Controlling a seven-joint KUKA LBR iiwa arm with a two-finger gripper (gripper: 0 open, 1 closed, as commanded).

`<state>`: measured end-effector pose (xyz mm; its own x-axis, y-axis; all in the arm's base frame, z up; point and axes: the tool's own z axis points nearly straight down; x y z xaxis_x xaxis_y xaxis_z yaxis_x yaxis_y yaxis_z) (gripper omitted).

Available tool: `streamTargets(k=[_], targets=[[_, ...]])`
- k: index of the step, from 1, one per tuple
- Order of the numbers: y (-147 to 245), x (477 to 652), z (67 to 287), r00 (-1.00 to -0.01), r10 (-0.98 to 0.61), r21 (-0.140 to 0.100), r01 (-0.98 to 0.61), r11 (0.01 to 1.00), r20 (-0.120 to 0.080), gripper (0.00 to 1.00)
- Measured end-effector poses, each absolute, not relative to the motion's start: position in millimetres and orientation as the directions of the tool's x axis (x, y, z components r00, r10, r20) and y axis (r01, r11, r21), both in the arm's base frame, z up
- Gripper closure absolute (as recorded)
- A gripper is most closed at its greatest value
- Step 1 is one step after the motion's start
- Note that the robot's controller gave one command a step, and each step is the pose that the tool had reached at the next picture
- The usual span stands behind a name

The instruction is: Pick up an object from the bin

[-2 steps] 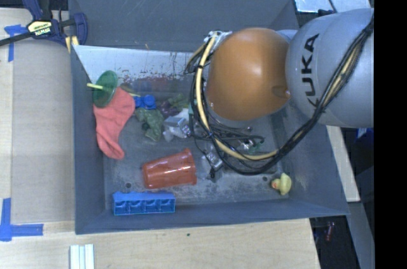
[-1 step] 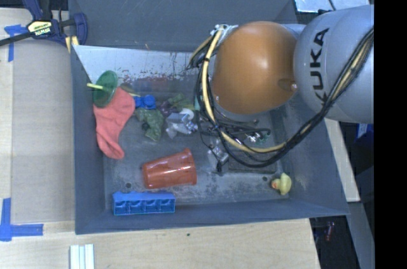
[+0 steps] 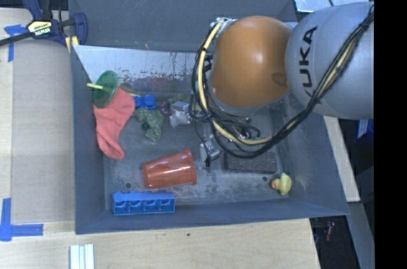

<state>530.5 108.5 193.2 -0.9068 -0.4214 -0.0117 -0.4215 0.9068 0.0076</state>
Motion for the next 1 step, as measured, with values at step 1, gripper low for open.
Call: streamTargets(k=[1], targets=[[128.8, 523.1, 189.3, -0.897, -0.442, 0.007, -0.442, 0.897, -0.012, 0.00]])
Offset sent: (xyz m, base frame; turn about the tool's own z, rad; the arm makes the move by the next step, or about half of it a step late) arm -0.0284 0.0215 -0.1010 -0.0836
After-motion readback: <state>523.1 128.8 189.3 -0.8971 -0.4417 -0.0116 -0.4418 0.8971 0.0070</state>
